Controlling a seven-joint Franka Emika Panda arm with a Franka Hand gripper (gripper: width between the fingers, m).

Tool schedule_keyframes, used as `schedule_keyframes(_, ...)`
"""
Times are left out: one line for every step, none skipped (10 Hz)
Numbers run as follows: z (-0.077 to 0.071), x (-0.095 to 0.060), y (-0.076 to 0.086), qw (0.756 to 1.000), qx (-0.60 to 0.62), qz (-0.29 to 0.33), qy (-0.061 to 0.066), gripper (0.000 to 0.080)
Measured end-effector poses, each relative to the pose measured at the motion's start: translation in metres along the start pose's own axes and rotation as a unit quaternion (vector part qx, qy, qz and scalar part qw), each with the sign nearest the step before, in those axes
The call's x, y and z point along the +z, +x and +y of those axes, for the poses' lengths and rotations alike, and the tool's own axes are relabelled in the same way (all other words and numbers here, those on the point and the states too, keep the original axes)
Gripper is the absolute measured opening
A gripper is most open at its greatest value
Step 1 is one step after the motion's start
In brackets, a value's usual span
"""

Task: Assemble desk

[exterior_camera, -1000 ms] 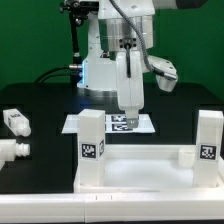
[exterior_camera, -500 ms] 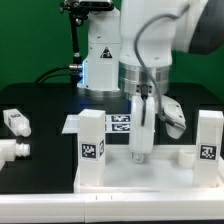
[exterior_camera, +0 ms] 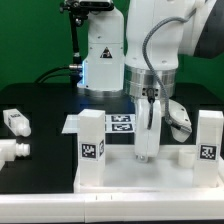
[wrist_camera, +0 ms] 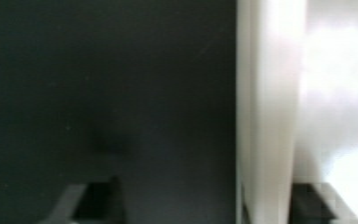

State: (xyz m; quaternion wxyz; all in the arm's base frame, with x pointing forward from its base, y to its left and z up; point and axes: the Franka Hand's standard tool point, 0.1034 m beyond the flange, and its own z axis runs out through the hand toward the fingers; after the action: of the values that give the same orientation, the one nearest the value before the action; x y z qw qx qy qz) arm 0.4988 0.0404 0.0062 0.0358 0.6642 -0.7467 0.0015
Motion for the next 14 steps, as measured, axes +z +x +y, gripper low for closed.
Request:
schedule_keyframes(0.000,0.000,0.000,1.000,0.000,0.000,0.000,0.0244)
schedule_keyframes(0.000,0.000,0.000,1.000,0.000,0.000,0.000,0.0108)
schedule_keyframes(-0.001,-0.001,0.000,1.000,0.000,0.000,0.003,0.0108)
schedule_keyframes(-0.002,-0.002,0.001,1.000,-0.024,0.002,0.006,0.0052)
schedule_keyframes(0.000,-0.004,0.005,0.997,-0.079,0.007,0.012,0.0052)
schedule_keyframes(0.003,-0.005,0.013,0.993,-0.115,0.015,0.025,0.0052)
schedule_keyframes(0.003,-0.009,0.028,0.982,-0.185,0.023,0.034,0.0049)
schedule_keyframes(0.002,-0.009,0.047,0.967,-0.252,0.031,0.035,0.0049)
schedule_keyframes(0.004,-0.005,0.056,0.955,-0.294,0.034,0.028,0.0048)
schedule_keyframes(0.005,-0.003,0.056,0.947,-0.318,0.036,0.025,0.0048)
schedule_keyframes(0.006,-0.003,0.058,0.941,-0.336,0.037,0.024,0.0048)
schedule_keyframes(0.006,-0.003,0.063,0.931,-0.363,0.039,0.021,0.0048)
schedule_keyframes(0.005,-0.005,0.069,0.904,-0.425,0.037,0.014,0.0048)
schedule_keyframes(-0.007,-0.013,0.081,0.862,-0.505,0.034,0.012,0.0048)
